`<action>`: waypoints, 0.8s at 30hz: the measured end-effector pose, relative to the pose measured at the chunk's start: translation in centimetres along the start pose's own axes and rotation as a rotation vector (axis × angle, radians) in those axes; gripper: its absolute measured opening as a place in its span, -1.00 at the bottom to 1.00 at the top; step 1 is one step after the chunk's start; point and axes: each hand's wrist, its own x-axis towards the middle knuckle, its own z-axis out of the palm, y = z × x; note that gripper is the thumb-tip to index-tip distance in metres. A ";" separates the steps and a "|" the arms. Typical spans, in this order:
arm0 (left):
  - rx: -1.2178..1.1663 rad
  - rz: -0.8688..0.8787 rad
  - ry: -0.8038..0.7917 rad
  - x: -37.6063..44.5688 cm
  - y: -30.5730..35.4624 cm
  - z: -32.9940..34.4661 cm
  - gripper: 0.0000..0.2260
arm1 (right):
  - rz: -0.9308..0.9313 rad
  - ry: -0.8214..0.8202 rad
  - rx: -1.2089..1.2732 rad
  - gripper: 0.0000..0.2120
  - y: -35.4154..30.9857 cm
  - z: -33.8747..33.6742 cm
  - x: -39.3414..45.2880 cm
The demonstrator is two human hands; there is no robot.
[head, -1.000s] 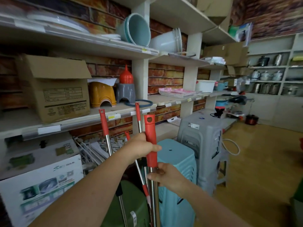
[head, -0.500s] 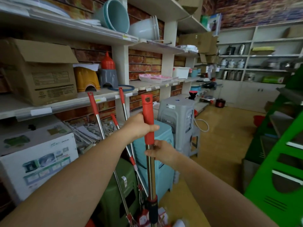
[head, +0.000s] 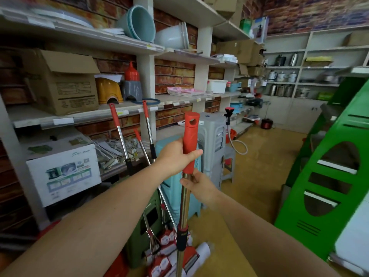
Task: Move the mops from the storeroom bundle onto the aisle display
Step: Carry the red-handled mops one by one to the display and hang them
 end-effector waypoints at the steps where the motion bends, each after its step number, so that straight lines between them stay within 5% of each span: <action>1: 0.037 0.025 0.003 -1.0 0.5 0.0 -0.64 | -0.001 -0.006 0.002 -0.73 -0.1 0.0 -1.1; 12: -0.064 0.236 0.152 -3.7 8.1 -7.9 -0.61 | -0.213 0.114 0.022 -0.68 -10.6 -2.6 -6.2; 18: -0.235 0.356 0.041 -3.3 11.0 -9.6 -0.75 | -0.226 0.136 0.014 -0.97 -14.1 -4.9 -9.3; 24: -0.348 0.477 -0.146 -3.5 12.9 -8.0 -0.77 | -0.066 0.206 -0.093 -0.72 -14.8 -6.7 -14.0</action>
